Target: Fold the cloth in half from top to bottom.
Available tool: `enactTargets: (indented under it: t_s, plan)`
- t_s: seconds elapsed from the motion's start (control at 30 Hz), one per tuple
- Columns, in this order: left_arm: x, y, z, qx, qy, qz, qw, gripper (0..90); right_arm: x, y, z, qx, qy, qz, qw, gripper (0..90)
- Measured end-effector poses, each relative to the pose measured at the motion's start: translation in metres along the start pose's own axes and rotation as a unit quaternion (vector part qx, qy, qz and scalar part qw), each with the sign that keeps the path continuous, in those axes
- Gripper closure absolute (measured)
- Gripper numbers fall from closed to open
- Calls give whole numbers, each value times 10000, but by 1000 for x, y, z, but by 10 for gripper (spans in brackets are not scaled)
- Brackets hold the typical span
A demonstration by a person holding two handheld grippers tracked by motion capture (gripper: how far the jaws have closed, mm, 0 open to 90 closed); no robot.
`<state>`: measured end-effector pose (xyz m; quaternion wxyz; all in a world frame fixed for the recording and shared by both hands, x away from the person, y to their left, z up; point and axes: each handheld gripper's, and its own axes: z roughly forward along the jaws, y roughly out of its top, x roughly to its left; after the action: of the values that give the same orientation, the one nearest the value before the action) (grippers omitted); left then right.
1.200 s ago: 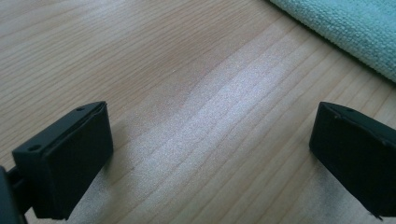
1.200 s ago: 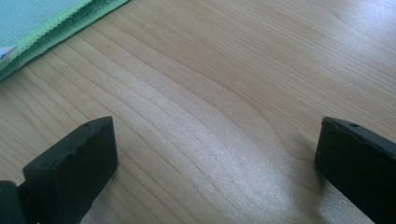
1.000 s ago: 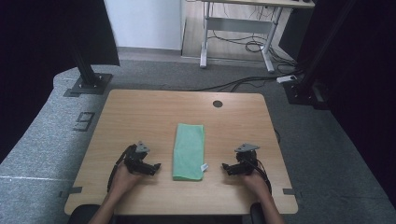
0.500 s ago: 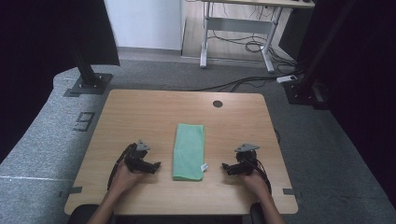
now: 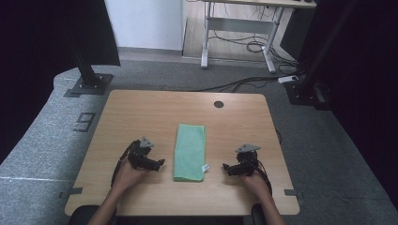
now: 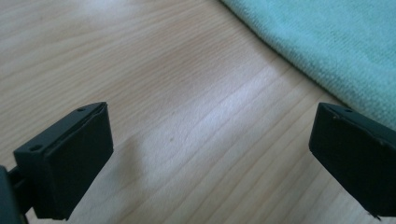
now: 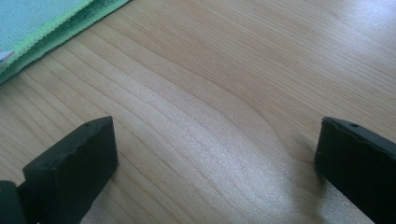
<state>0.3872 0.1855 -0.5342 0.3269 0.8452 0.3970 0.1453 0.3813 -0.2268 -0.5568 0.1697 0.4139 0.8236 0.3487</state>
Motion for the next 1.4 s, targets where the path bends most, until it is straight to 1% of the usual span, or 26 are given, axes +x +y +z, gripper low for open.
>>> enactTargets:
  t_s: [0.27,0.3,0.4,0.47,0.53,0.6,0.67,0.7,0.73,0.83,0.87,0.97,1.0,1.03,1.07,1.1,1.2,1.37,1.4]
  plan:
    - [-2,13,6,-58,-104,-39,9999,0,0,0,0,1,-5,10,10000,0]
    - [-3,17,7,-65,-132,-37,9999,0,0,0,0,0,-9,15,10000,0]
    - [-4,22,10,-86,-132,-46,9999,0,1,0,0,1,-13,20,10000,0]
    - [-4,29,14,-118,-179,-60,9998,0,1,0,0,0,-15,22,10000,0]
    - [-5,31,15,-134,-169,-66,9997,0,1,0,0,2,-14,22,10000,0]
    - [-6,38,19,-152,-157,-37,9998,0,1,0,0,1,-25,24,10000,0]
    - [-6,40,21,-153,-148,-22,9998,0,1,0,0,3,-23,24,10000,0]
    - [-7,44,24,-154,-131,-20,9998,0,1,0,0,3,-25,27,10000,0]
    - [-7,44,24,-154,-131,-20,9998,0,1,0,0,3,-25,27,10000,0]
    - [-8,51,32,-111,-60,23,9999,0,1,0,0,2,-27,31,10000,0]
    - [-8,51,32,-111,-60,23,9999,0,1,0,0,2,-27,31,10000,0]
    - [-9,53,41,-29,42,62,10000,0,1,0,0,3,-26,29,10000,0]
    - [-9,53,41,-29,42,62,10000,0,1,0,0,2,-26,30,10000,0]
    - [-9,52,45,29,94,75,9999,0,1,0,0,1,-26,30,10000,0]
    - [-9,52,45,29,94,75,9999,0,1,0,0,1,-26,30,10000,0]
    - [-8,50,48,78,93,48,9999,0,1,0,0,1,-26,29,10000,0]
    - [-8,47,52,148,116,71,9998,0,1,0,0,4,-26,30,10000,0]
    - [-8,44,56,144,48,21,9999,0,1,0,0,1,-27,30,10000,0]
    - [-7,44,56,152,4,-29,9999,0,1,0,0,0,-26,30,10000,0]
